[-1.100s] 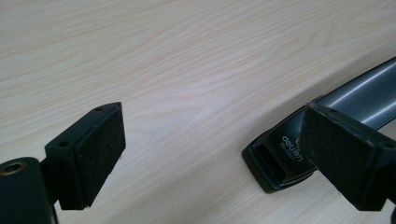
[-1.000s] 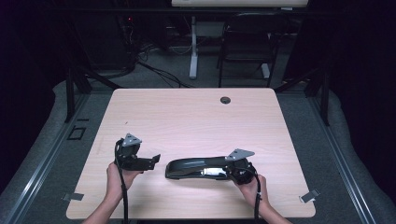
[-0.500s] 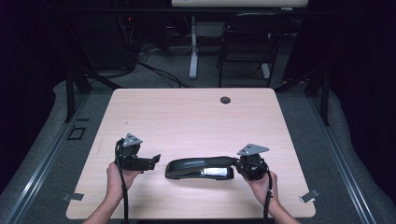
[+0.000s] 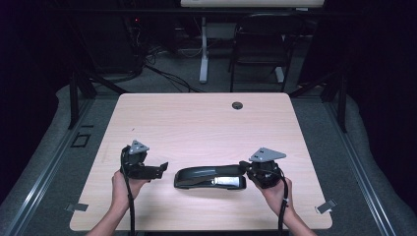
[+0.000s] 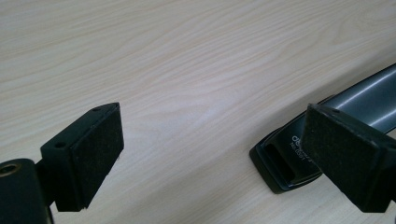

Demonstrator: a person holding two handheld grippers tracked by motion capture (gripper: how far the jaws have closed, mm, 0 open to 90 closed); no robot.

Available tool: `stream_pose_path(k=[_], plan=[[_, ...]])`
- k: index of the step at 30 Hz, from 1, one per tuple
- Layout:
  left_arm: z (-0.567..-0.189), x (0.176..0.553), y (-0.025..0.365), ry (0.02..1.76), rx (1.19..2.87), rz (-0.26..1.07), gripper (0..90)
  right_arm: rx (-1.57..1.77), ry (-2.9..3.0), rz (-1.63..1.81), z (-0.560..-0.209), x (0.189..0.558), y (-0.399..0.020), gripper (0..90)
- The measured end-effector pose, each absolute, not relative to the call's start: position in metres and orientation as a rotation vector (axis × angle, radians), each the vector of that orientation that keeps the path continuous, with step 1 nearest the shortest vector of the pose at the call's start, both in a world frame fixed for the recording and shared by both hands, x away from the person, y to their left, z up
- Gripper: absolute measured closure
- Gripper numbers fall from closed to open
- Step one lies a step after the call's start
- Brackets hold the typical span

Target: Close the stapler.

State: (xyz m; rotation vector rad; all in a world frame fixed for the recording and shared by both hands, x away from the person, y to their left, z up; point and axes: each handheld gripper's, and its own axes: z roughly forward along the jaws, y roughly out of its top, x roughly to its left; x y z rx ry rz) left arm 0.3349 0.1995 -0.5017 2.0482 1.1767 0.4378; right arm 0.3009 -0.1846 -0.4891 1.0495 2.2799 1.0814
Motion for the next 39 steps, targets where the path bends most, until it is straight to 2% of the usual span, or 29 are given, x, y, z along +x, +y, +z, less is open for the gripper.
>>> stream_pose_path(k=[39], plan=[[-0.503,0.335,0.198,1.173,2.054,0.439,6.7,1.112,2.334,0.986,-0.509,0.306,-0.184,90.0]])
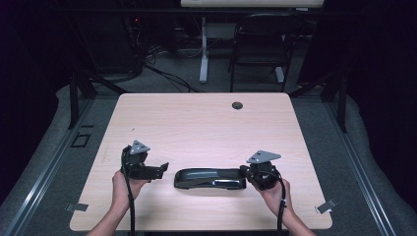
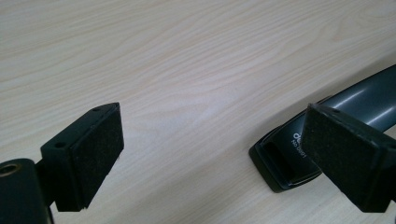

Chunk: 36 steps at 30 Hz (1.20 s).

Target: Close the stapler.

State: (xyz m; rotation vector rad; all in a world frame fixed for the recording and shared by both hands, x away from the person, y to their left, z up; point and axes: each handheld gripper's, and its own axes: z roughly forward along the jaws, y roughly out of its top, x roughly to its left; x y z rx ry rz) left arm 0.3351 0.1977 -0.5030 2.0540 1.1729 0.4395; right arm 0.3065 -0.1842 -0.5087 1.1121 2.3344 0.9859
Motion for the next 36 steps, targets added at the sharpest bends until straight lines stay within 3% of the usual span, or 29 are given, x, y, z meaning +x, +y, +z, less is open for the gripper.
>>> stream_pose_path(k=[18,25,31,36], plan=[[-0.502,0.336,0.199,1.171,2.055,0.442,6.7,1.072,2.307,1.046,-0.493,0.304,-0.184,90.0],[-0.502,0.336,0.2,1.171,2.052,0.443,6.6,1.063,2.319,1.06,-0.491,0.305,-0.182,84.8],[-0.502,0.336,0.2,1.171,2.051,0.449,6.4,1.052,2.329,1.058,-0.486,0.305,-0.183,75.4],[-0.501,0.336,0.202,1.173,2.056,0.445,6.2,1.115,2.317,1.057,-0.481,0.31,-0.195,56.6]])
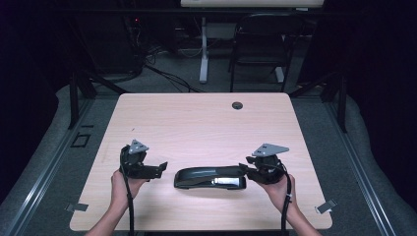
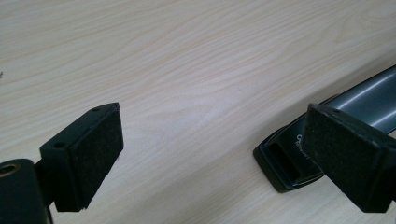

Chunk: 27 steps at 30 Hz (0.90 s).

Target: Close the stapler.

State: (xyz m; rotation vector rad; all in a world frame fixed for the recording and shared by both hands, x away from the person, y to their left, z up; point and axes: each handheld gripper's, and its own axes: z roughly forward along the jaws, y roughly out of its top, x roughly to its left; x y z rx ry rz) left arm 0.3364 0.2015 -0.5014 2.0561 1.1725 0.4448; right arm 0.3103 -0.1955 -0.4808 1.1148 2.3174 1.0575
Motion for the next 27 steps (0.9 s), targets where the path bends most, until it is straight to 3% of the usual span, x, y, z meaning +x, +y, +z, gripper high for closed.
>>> stream_pose_path(k=[11,27], plan=[[-0.501,0.336,0.203,1.175,2.049,0.451,5.6,1.227,2.311,1.001,-0.474,0.313,-0.23,30.1],[-0.504,0.339,0.205,1.179,2.061,0.426,3.6,1.377,2.313,0.848,-0.486,0.316,-0.278,14.4]])
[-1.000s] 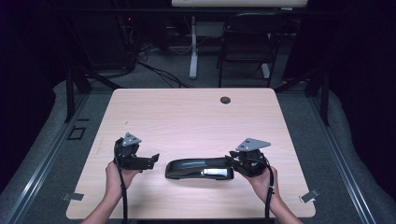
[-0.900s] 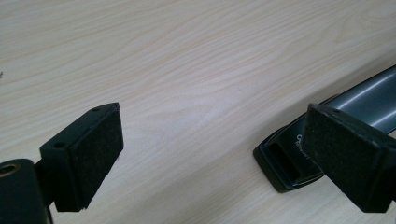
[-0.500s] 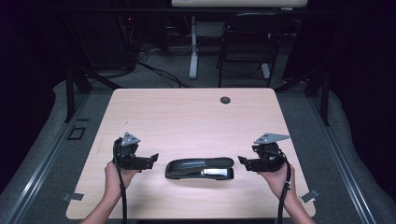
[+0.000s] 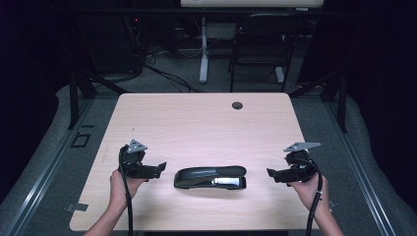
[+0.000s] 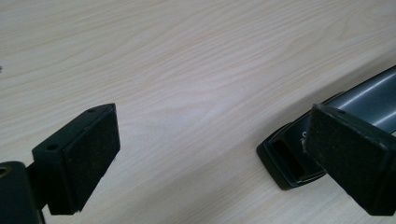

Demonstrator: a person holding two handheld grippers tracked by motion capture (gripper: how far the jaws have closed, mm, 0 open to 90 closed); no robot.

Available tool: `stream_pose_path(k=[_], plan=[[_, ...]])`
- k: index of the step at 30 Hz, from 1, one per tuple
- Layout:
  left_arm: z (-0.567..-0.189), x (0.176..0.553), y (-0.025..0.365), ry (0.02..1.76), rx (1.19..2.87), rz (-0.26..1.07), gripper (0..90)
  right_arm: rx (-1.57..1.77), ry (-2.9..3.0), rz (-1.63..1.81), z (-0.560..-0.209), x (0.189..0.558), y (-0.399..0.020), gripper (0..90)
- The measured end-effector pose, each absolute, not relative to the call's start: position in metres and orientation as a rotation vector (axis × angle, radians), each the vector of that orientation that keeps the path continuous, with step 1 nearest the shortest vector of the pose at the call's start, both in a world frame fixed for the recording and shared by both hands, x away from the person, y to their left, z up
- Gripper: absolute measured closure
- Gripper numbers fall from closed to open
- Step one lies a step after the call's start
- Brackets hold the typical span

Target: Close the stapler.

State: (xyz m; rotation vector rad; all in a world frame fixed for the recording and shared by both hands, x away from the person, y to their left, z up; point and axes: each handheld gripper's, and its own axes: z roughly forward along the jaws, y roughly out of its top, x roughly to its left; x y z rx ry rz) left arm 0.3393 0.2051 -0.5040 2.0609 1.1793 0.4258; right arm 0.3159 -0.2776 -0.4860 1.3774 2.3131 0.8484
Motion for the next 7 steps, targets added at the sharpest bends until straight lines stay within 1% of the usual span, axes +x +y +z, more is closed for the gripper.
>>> stream_pose_path(k=[3,7], plan=[[-0.5051,0.3411,0.2044,1.173,2.073,0.397,1.3,1.378,2.295,0.824,-0.4887,0.3182,-0.2811,13.0],[-0.5068,0.3428,0.2038,1.173,2.073,0.396,0.3,1.364,2.311,0.813,-0.4918,0.3209,-0.2809,11.1]])
